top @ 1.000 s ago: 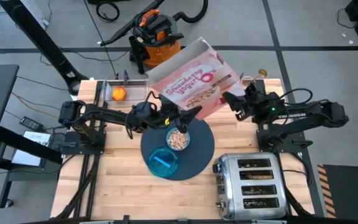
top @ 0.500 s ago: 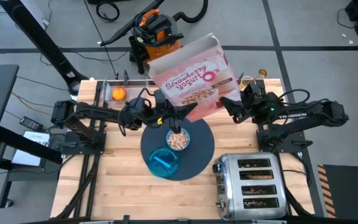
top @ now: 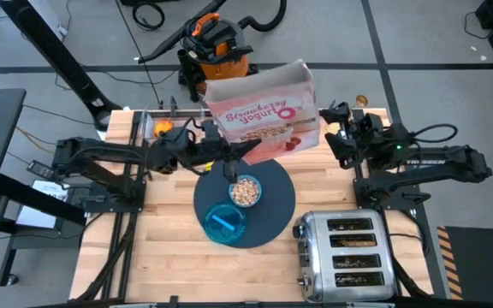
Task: Arrange a breakfast setting
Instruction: Put the bread from the toaster on top of the plate on the placemat
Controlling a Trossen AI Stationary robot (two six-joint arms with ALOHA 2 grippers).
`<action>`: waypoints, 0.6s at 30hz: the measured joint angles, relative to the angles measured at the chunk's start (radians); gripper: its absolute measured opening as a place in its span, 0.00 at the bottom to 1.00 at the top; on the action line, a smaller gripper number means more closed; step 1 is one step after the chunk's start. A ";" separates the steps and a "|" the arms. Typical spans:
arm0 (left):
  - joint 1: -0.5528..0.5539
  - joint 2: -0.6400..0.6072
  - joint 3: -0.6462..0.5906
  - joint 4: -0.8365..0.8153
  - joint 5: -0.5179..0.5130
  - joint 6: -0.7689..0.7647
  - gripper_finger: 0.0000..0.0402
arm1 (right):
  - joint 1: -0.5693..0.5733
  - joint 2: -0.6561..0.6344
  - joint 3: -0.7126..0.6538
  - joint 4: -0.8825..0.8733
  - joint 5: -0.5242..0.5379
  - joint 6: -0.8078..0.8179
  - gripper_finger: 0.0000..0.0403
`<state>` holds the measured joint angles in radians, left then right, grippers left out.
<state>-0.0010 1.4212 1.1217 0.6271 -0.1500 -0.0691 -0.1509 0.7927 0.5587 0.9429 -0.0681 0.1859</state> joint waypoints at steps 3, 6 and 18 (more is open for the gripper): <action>0.000 -0.075 0.000 -0.146 0.005 0.051 0.03 | 0.000 -0.061 0.000 -0.092 0.007 -0.026 0.86; 0.000 -0.151 0.000 -0.308 0.070 0.085 0.03 | 0.000 -0.108 0.000 -0.147 0.033 -0.048 0.86; -0.148 -0.399 0.000 -0.880 0.157 0.049 0.02 | 0.132 0.026 0.313 -0.585 0.130 -0.184 0.86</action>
<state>-0.1492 1.0222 1.1217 -0.2525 0.0070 -0.0196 -0.0189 0.8183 0.8719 0.3583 0.0619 0.0015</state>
